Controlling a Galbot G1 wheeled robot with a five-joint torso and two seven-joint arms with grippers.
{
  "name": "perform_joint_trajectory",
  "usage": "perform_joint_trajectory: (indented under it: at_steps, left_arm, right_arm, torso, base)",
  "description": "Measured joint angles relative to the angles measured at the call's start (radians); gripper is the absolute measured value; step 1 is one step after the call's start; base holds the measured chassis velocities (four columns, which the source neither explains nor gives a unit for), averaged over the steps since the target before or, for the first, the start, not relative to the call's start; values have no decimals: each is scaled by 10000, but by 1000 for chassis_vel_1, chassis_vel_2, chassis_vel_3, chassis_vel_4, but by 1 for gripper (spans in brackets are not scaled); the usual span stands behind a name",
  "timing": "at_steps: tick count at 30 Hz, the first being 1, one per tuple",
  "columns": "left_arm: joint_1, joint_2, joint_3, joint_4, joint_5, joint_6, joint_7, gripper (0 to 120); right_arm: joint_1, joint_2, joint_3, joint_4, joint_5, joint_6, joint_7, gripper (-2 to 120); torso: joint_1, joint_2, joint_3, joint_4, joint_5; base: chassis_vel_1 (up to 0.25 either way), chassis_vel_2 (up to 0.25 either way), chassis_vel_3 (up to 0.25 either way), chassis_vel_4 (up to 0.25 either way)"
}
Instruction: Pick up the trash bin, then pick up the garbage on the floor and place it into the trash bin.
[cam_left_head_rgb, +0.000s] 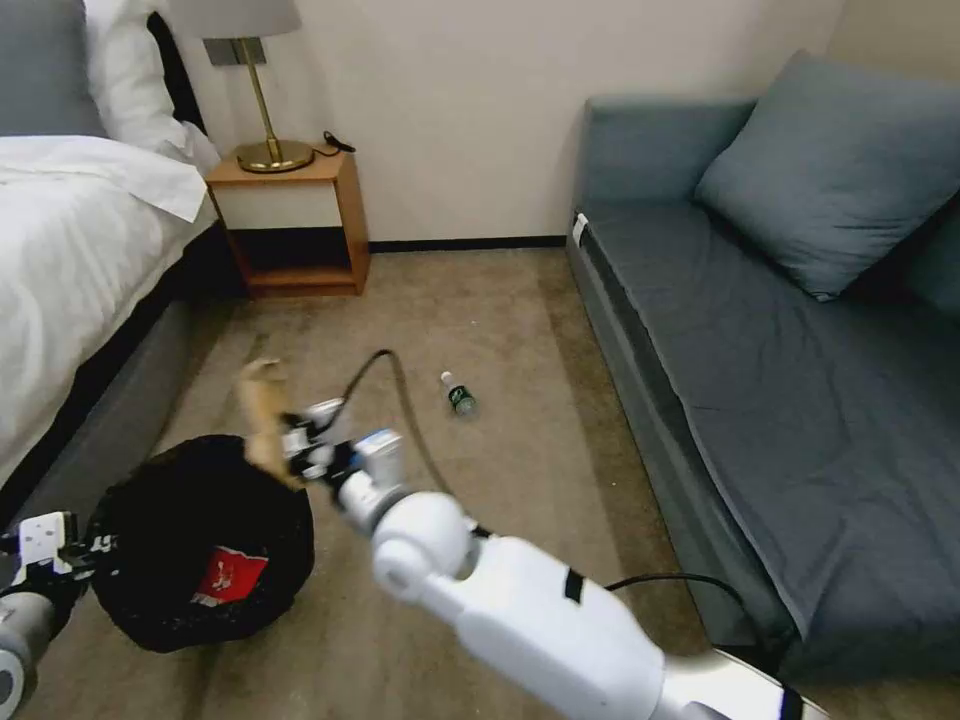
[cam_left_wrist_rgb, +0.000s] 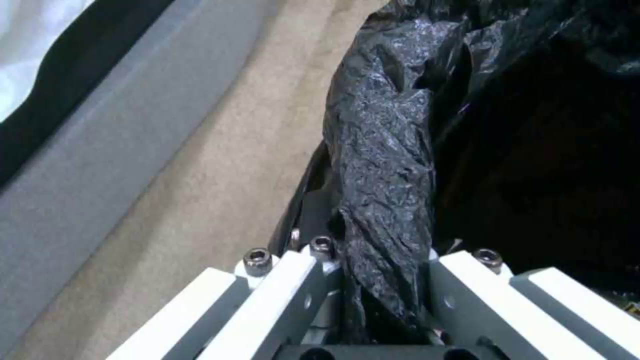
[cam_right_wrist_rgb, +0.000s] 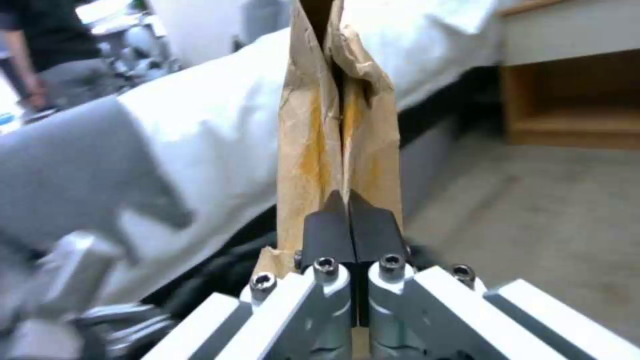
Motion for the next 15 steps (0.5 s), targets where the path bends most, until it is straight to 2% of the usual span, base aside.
perform_joint_trajectory:
  at_steps: [7, 10, 11, 14, 15]
  left_arm:
    - [28, -75, -15, -45, 0, 5, -1, 3]
    - [45, -98, -19, -105, -9, 8, -1, 3]
    - [45, -98, -19, -105, -9, 8, -1, 3]
    - [57, -109, -20, -120, -20, 10, -1, 3]
    - [56, -110, -20, -120, -23, 11, 0, 3]
  right_arm:
    - [-135, 124, -459, -917, -467, 205, -30, 0]
    - [-168, 125, -490, -1042, -514, 199, -10, 13]
    - [-168, 125, -490, -1042, -514, 199, -10, 13]
    - [-189, 127, -484, -1040, -516, 160, 14, 25]
    - [-205, 127, -467, -1028, -519, 142, 21, 32]
  torso:
    - [0, 0, 0, -5, -2]
    - [0, 0, 0, -4, -2]
    - [0, 0, 0, -4, -2]
    - [0, 0, 0, -4, -1]
    - [1, 0, 0, -4, -1]
  base:
    - [0, 0, 0, 0]
    - [0, 0, 0, 0]
    - [0, 0, 0, 0]
    - [0, 0, 0, 0]
    - [0, 0, 0, 0]
